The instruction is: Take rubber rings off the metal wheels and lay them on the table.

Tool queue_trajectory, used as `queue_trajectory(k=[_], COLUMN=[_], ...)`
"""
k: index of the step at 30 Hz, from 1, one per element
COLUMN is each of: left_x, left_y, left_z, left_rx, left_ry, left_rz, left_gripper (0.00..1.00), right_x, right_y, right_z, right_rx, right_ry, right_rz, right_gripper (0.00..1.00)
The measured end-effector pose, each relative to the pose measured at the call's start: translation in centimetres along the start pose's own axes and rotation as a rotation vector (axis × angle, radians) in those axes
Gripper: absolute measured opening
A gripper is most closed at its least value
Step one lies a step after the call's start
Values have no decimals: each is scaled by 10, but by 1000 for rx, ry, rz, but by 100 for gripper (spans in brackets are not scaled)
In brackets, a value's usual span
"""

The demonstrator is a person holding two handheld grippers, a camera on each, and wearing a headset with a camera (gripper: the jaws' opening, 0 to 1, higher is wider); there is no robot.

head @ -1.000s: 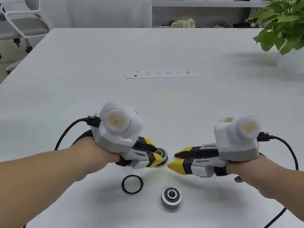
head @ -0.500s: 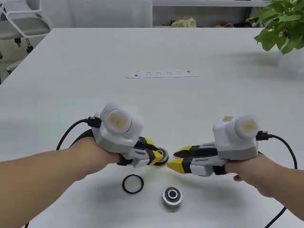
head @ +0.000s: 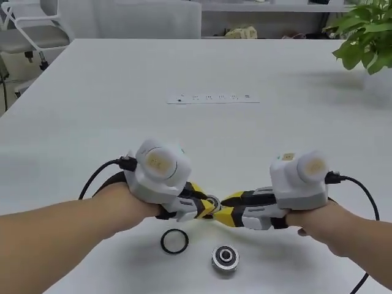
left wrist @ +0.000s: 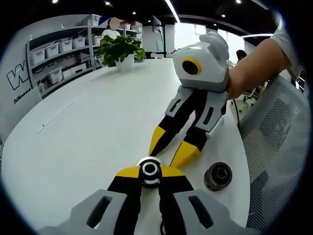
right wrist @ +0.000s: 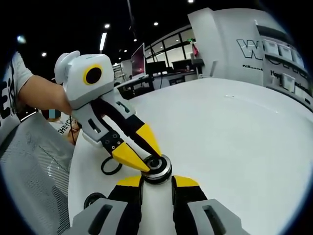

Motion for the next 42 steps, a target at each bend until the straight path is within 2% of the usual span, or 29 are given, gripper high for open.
queue_trajectory(k=[4,15,17,19,26,35,42], left_x=[0,1,1,1,2,2,2], left_y=[0,0,0,0,0,0,0], left_z=[0,0,0,0,0,0,1], left_rx=[-1,0,1,0,-3,-2,2], left_ry=[-1,9,12,14,19,27,35], left_rz=[4,13,17,23,25,32,28], left_gripper=[7,7,7,7,7,7,7], right_x=[-2,-2,-1,0,-1,-1,1], right_y=[-1,-3,-4,-5,-5,-6,-7], right_z=[-1,2,3,4,4,5,7], right_rx=[-11,-10,-16,-12,-17,-16,11], right_ry=[2,-3,-6,0,-5,-13,-16], right_rz=[23,20,29,8,8,-60,-188], right_gripper=[18,14,11,8,6,0,0])
Point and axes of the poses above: the centre of the closed fingertips' face, and the gripper's own axes: z roughly backward along the fingers, x roughly to its right, y roughly out of its top, the point moved 3 cm from there along z, roughly backward along the fingers, and after that the axes turned 5 degrees about z, right-handed, at the moved point
